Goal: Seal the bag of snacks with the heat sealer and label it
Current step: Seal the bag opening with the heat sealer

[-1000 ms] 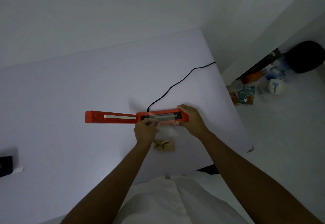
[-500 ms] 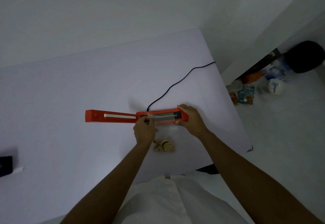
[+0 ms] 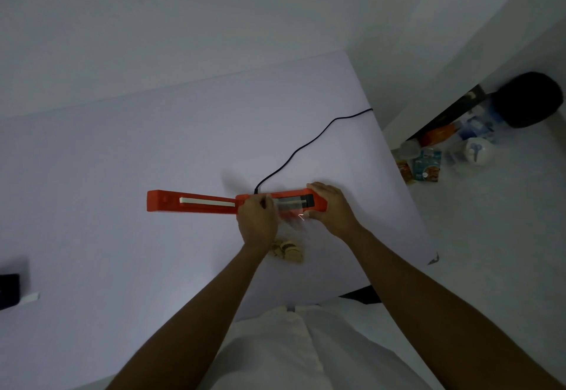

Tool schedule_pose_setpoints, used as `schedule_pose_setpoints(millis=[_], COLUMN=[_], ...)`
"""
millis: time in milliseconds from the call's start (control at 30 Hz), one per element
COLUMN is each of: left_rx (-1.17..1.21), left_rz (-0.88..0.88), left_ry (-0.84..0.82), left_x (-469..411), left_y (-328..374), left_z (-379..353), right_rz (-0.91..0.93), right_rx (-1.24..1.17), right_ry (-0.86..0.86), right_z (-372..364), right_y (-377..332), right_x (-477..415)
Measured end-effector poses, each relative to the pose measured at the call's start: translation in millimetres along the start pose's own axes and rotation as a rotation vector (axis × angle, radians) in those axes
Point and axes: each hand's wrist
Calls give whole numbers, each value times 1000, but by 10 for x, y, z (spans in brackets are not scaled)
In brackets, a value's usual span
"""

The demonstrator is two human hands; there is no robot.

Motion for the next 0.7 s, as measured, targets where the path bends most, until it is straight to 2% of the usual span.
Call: schedule_pose_setpoints(millis=[133, 267, 333, 433, 533, 700], left_rx=[7, 18, 91, 232, 306, 382], left_rz=[-182, -367, -378, -339, -322, -192], left_ry=[-31, -60, -87, -153, -163, -218], left_x=[126, 270, 289, 304, 324, 370], left_y=[219, 503, 544, 482, 353, 113], left_z=[-51, -59, -24, 124, 302, 505], right_rz=[16, 147, 136, 18, -77, 34], right_rx=[0, -59, -180, -531, -597, -86], right_ry=[4, 41, 45, 59, 75, 15], right_z=[-27, -18, 30, 50, 37, -18], right_y=[78, 16, -116, -161, -123, 37], right_x=[-32, -61, -29, -13, -27, -59])
Point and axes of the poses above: each hand's wrist, its own x-axis away from the middle knuckle, its own z-axis out of the back of the hand, y = z × x, and after that the axes turned 9 degrees about z, right-handed
